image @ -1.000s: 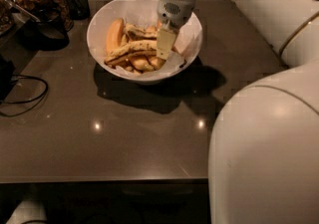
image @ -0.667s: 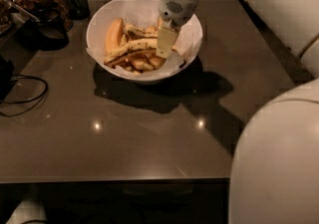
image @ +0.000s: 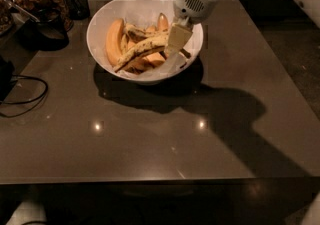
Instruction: Pick banana from white bowl
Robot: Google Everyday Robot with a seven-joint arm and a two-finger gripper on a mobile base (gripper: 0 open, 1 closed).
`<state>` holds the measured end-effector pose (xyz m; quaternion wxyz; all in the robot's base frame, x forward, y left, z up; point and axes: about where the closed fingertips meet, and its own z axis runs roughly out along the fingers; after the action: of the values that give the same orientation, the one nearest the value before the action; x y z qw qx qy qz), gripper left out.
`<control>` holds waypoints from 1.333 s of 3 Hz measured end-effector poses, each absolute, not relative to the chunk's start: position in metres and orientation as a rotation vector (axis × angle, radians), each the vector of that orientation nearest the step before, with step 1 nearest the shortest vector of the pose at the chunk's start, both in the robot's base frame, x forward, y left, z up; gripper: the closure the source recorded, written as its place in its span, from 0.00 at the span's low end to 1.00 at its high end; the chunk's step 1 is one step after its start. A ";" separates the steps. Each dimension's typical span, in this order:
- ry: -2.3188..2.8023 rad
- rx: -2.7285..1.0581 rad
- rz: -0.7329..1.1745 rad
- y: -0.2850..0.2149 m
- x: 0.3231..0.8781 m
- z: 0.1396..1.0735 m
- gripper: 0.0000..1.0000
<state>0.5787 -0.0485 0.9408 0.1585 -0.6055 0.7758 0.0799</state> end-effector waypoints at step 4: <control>1.963 -1.808 0.329 -0.028 0.539 0.991 1.00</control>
Offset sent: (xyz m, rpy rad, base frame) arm -0.0088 -0.0032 0.0077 0.0393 -0.0163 0.0479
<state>0.5390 -0.0283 0.9905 0.2244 -0.6553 0.7113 0.1193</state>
